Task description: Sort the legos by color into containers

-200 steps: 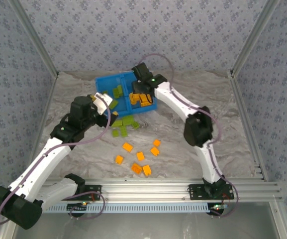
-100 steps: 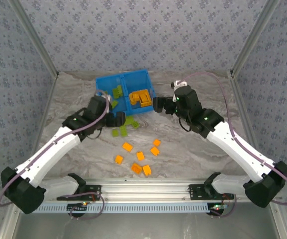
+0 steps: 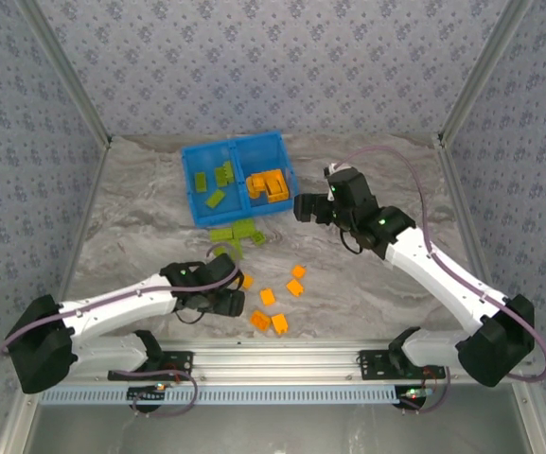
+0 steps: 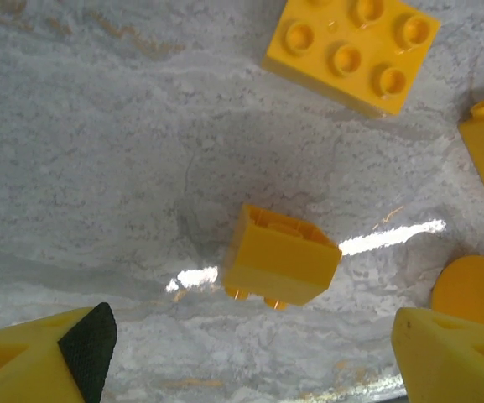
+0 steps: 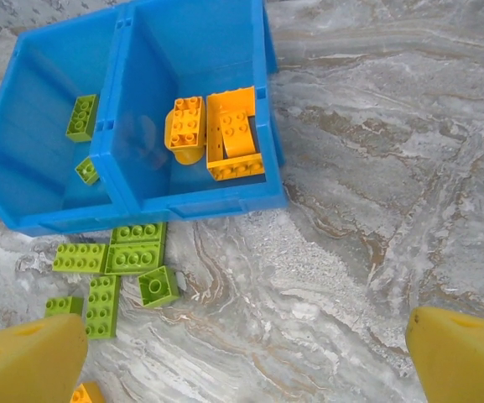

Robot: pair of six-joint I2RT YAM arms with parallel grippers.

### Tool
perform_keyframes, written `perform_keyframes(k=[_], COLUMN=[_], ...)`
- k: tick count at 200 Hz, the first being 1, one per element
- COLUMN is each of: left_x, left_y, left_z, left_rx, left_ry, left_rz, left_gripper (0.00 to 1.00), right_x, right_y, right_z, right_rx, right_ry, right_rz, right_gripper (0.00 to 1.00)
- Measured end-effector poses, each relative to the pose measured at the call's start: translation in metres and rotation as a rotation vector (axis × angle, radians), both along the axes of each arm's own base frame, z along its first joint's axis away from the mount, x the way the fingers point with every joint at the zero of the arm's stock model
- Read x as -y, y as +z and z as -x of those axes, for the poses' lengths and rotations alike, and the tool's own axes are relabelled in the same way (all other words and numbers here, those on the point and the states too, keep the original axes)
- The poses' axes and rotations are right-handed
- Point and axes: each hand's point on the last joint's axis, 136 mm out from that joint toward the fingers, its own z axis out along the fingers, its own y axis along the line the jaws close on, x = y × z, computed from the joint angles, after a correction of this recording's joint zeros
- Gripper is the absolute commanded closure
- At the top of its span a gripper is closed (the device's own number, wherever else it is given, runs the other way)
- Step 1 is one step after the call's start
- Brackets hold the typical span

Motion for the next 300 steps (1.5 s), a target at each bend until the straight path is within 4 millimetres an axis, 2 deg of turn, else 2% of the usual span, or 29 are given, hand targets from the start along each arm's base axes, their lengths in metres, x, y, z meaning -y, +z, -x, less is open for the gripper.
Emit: perform_keyframes(k=[23, 49, 66, 89, 101, 120, 129, 157, 177, 190, 202, 210, 232, 252, 264, 277, 300], left_x=[0.005, 0.006, 0.009, 0.014, 0.013, 0.010, 0.010, 0.012, 0.009, 0.013, 0.027, 0.040, 0.061, 0.069, 0.074, 0.081, 0.091], left_y=[-0.006, -0.018, -0.019, -0.020, -0.024, -0.032, -0.033, -0.031, -0.026, -0.009, 0.022, 0.050, 0.133, 0.185, 0.200, 0.206, 0.191], left_z=[-0.007, -0.008, -0.009, -0.010, -0.009, -0.007, -0.007, -0.009, -0.009, -0.016, -0.033, -0.050, -0.111, -0.169, -0.204, -0.240, -0.299], left_rx=[0.026, 0.013, 0.013, 0.026, 0.020, 0.006, 0.005, 0.017, 0.018, 0.037, 0.097, 0.156, 0.345, 0.476, 0.521, 0.552, 0.557], left_ry=[-0.060, -0.120, -0.138, -0.155, -0.156, -0.158, -0.158, -0.155, -0.152, -0.147, -0.140, -0.131, -0.080, -0.044, -0.033, -0.029, -0.037], left_rz=[-0.028, -0.079, -0.073, -0.053, -0.053, -0.071, -0.073, -0.063, -0.075, -0.078, -0.035, 0.012, 0.128, 0.154, 0.146, 0.139, 0.117], left_gripper=[0.32, 0.33, 0.34, 0.54, 0.59, 0.62, 0.68, 0.83, 0.85, 0.86, 0.86, 0.87, 0.90, 0.93, 0.95, 0.97, 0.97], right_x=[0.001, 0.004, 0.007, 0.010, 0.011, 0.012, 0.013, 0.014, 0.015, 0.015, 0.016, 0.017, 0.018, 0.020, 0.022, 0.024, 0.031], right_y=[0.001, 0.002, 0.006, 0.012, 0.014, 0.014, 0.014, 0.014, 0.014, 0.014, 0.015, 0.017, 0.024, 0.027, 0.029, 0.032, 0.041], right_z=[0.000, 0.000, 0.001, 0.002, 0.002, 0.001, 0.001, 0.001, 0.001, 0.001, 0.002, 0.003, 0.005, 0.007, 0.009, 0.011, 0.019], right_rx=[0.001, 0.001, 0.009, 0.021, 0.022, 0.020, 0.019, 0.018, 0.017, 0.014, 0.015, 0.018, 0.030, 0.035, 0.036, 0.039, 0.052], right_ry=[-0.003, -0.008, -0.016, -0.028, -0.034, -0.039, -0.042, -0.045, -0.049, -0.052, -0.055, -0.058, -0.064, -0.070, -0.072, -0.075, -0.085], right_rz=[-0.001, -0.001, -0.009, -0.027, -0.033, -0.038, -0.038, -0.038, -0.041, -0.042, -0.047, -0.053, -0.071, -0.082, -0.083, -0.088, -0.108], right_gripper=[0.00, 0.00, 0.00, 0.00, 0.00, 0.00, 0.00, 0.00, 0.00, 0.00, 0.00, 0.00, 0.00, 0.00, 0.00, 0.00, 0.00])
